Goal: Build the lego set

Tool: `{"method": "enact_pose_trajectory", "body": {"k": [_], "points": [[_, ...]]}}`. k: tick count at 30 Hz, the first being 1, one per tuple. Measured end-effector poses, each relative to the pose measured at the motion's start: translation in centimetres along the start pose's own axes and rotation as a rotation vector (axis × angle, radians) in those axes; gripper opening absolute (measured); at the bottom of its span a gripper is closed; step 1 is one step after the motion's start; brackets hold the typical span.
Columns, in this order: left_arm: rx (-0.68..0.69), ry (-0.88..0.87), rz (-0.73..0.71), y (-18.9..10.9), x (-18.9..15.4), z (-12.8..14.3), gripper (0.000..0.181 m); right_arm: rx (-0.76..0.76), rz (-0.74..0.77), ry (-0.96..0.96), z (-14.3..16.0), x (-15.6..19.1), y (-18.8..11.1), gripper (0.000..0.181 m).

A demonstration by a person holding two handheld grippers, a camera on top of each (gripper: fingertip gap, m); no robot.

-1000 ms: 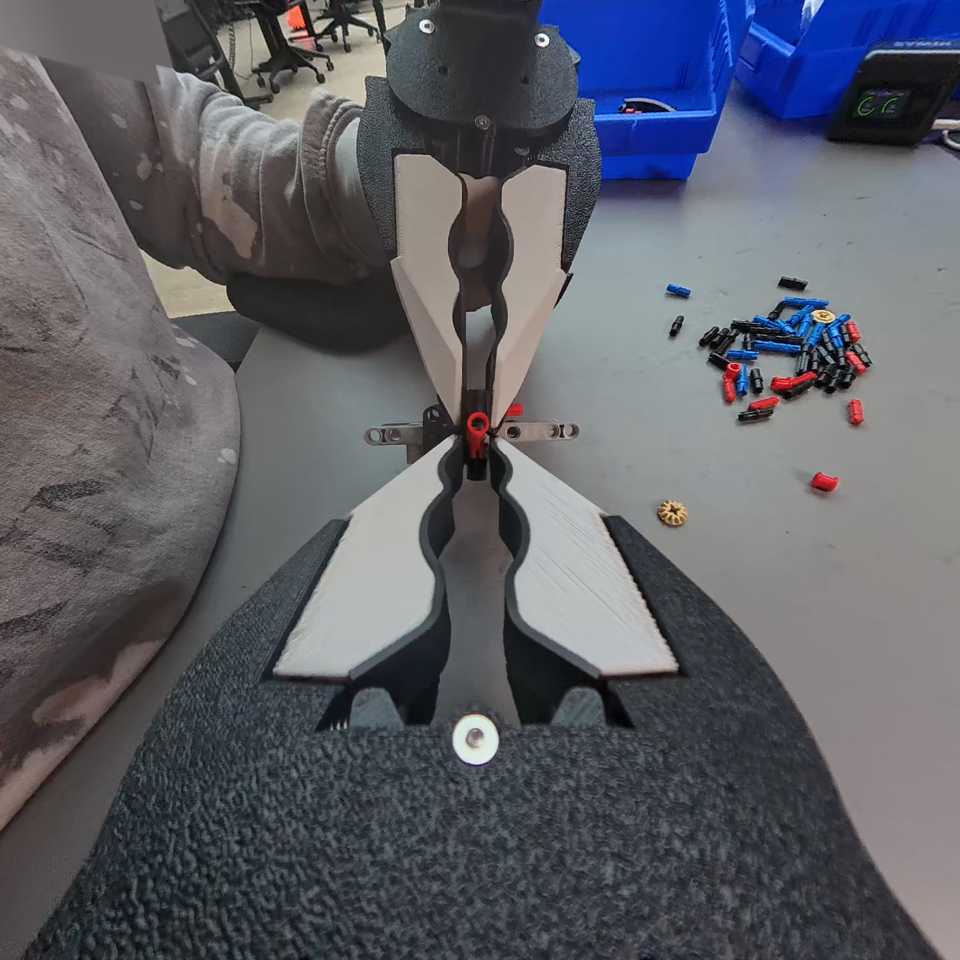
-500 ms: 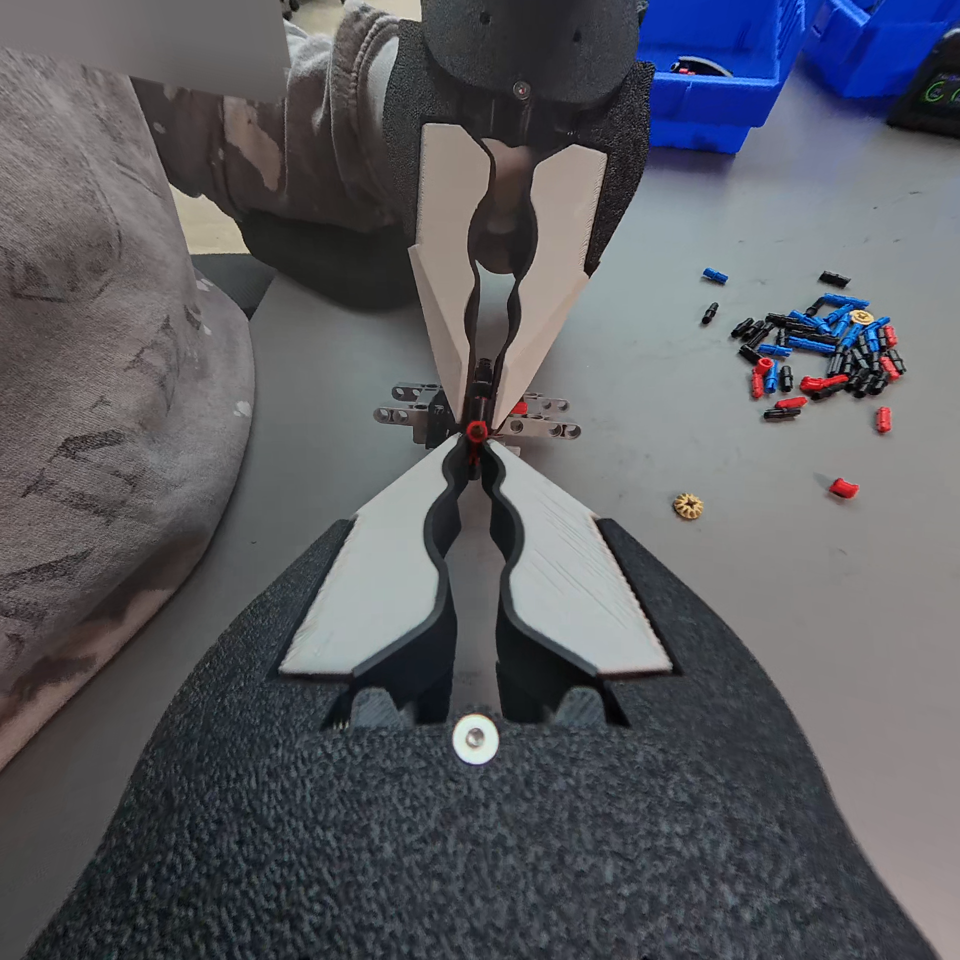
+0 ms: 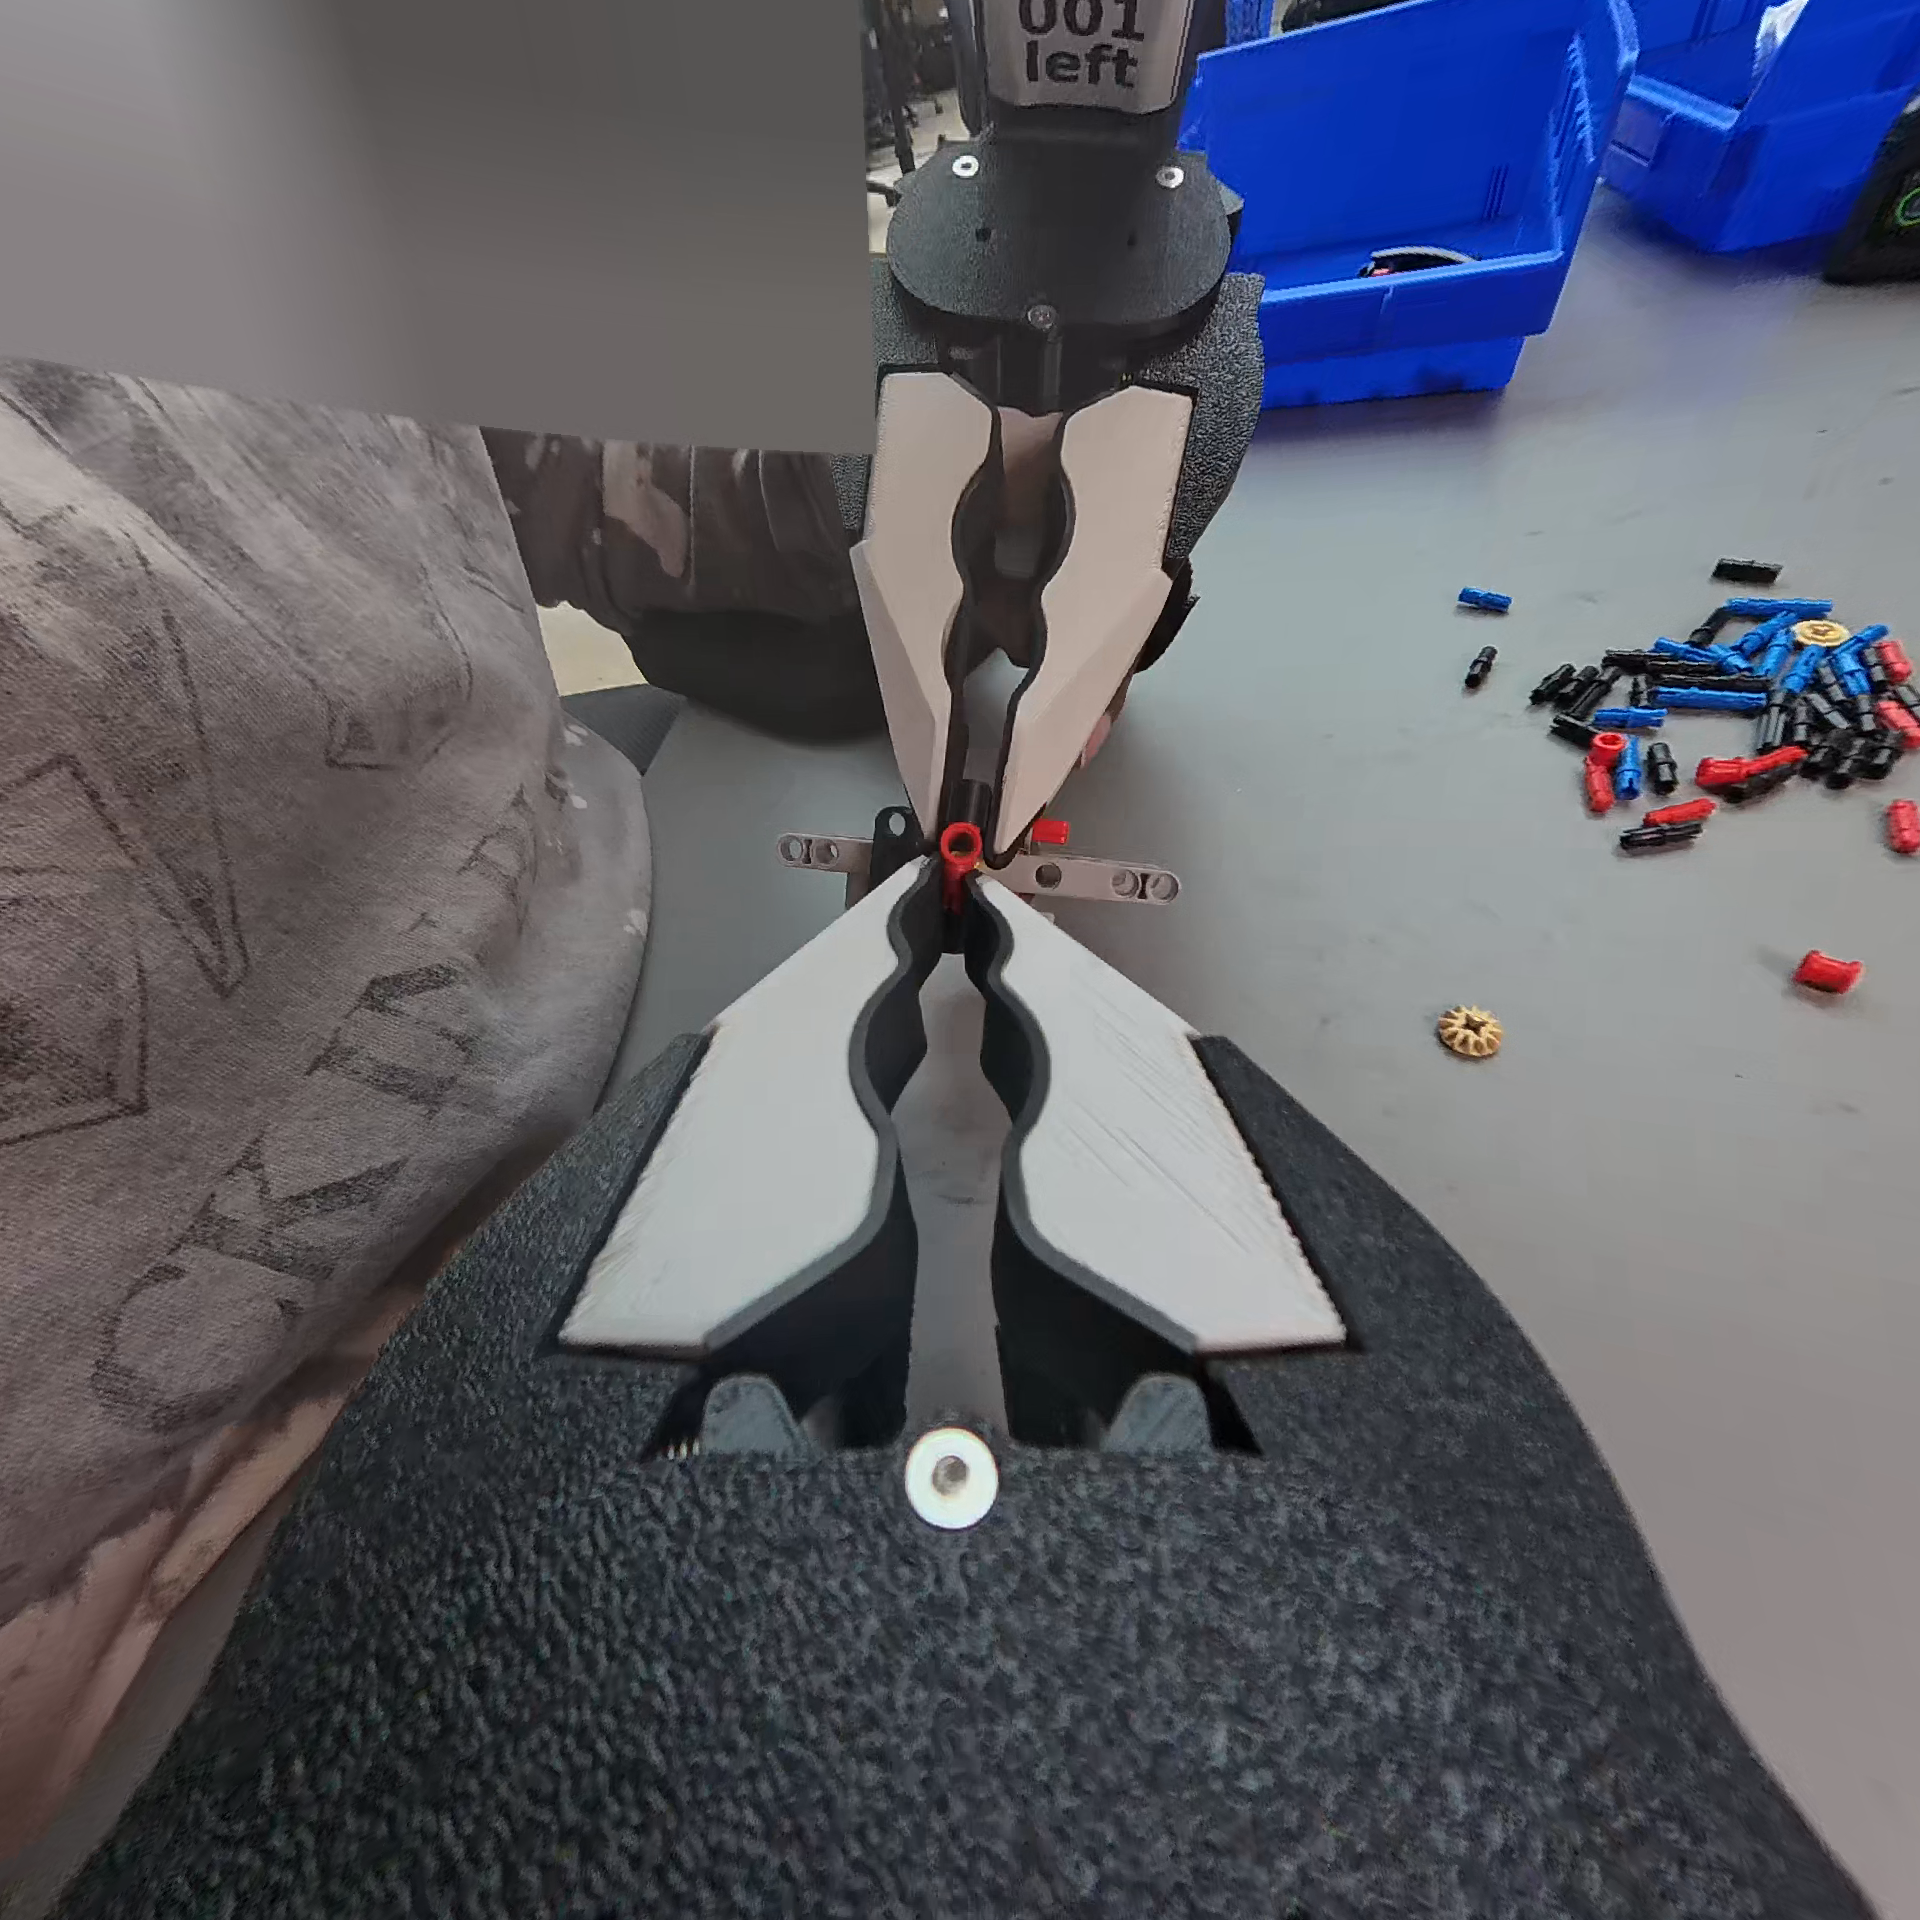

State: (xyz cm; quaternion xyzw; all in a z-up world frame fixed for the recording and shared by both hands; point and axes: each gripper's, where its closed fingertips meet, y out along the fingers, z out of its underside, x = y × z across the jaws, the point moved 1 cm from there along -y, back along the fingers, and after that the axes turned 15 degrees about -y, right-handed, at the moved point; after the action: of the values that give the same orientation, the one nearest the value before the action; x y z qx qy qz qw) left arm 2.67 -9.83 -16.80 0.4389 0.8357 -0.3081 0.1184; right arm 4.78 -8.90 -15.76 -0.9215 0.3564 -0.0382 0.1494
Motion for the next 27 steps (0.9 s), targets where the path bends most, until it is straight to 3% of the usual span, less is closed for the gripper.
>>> {"method": "enact_pose_trajectory", "body": {"k": [12, 16, 23, 27], "points": [[-0.035, -0.057, 0.067, -0.2, -0.8, -0.6, 0.007, -0.129, -0.079, 0.131, -1.1, 0.0, -0.5, 0.001], [-0.024, -0.008, -0.052, -0.2, 0.5, -0.5, 0.007, -0.127, -0.016, 0.227, -0.8, -1.3, -0.2, 0.001], [-0.061, 0.139, -0.210, -0.3, 1.3, -1.3, 0.007, -0.049, 0.124, 0.094, -0.9, -2.0, -0.4, 0.003], [-0.061, 0.221, -0.278, -0.3, 1.8, -1.3, 0.007, 0.061, 0.143, -0.013, -0.3, -1.4, 0.0, 0.024]]}}
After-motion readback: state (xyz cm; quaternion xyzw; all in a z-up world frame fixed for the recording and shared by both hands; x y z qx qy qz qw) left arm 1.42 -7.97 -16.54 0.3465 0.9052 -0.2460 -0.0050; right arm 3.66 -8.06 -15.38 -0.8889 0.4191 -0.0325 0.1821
